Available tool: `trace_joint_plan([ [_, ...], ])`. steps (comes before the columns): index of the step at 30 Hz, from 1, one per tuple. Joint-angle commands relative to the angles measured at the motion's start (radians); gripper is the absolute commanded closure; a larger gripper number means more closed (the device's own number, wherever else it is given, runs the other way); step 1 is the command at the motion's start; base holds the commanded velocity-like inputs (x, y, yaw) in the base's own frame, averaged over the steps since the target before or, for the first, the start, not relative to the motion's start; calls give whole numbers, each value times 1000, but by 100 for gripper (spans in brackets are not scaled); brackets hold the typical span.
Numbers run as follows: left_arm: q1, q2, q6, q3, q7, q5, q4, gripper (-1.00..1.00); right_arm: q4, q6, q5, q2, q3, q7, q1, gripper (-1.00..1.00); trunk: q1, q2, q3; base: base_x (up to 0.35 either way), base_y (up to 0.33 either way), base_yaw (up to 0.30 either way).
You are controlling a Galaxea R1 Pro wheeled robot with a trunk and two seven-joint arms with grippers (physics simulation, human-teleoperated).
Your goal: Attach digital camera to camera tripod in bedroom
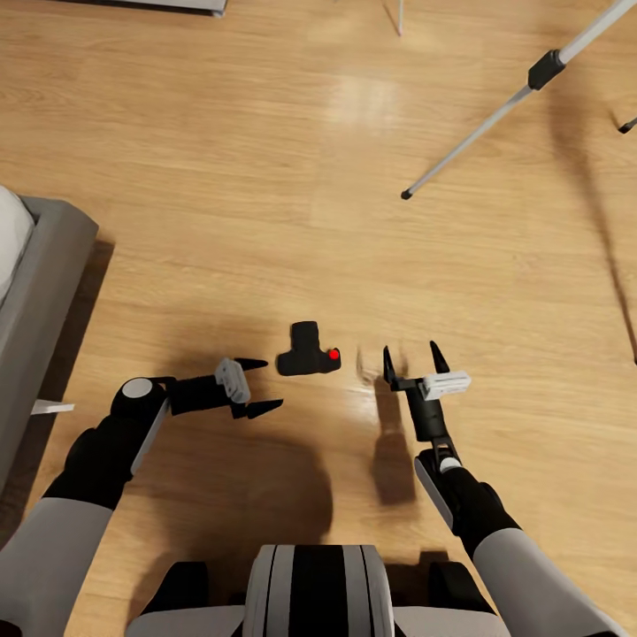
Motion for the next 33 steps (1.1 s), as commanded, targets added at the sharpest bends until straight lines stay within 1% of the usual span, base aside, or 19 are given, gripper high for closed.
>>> trace_joint_plan([
  [1,0,1,10,-2,-4,-1,-1,-100,0,-10,-10,-1,6,-1,-1,-100,0,0,0,0,0,0],
  [6,0,2,11,-4,-7,-1,-4,-100,2,-31,-10,-1,7,0,0,-100,3,-2,0,0,0,0],
  [19,0,5,10,4,-8,-1,-20,-100,2,-38,-10,-1,7,1,0,-100,8,-5,0,0,0,0],
  [23,0,6,14,6,-8,0,-57,-100,3,-38,-10,-1,7,1,0,-100,10,-6,0,0,0,0],
  [24,0,6,16,5,-7,0,-82,-100,4,-38,-10,-1,7,1,0,-100,11,-6,0,0,0,0],
  [28,2,7,19,4,-7,0,-140,-100,8,-38,-10,-1,7,2,0,-100,11,-6,0,0,0,0],
  [33,3,12,20,3,-10,0,-175,-100,11,-39,-10,-1,7,2,0,-100,11,-6,0,0,0,0],
])
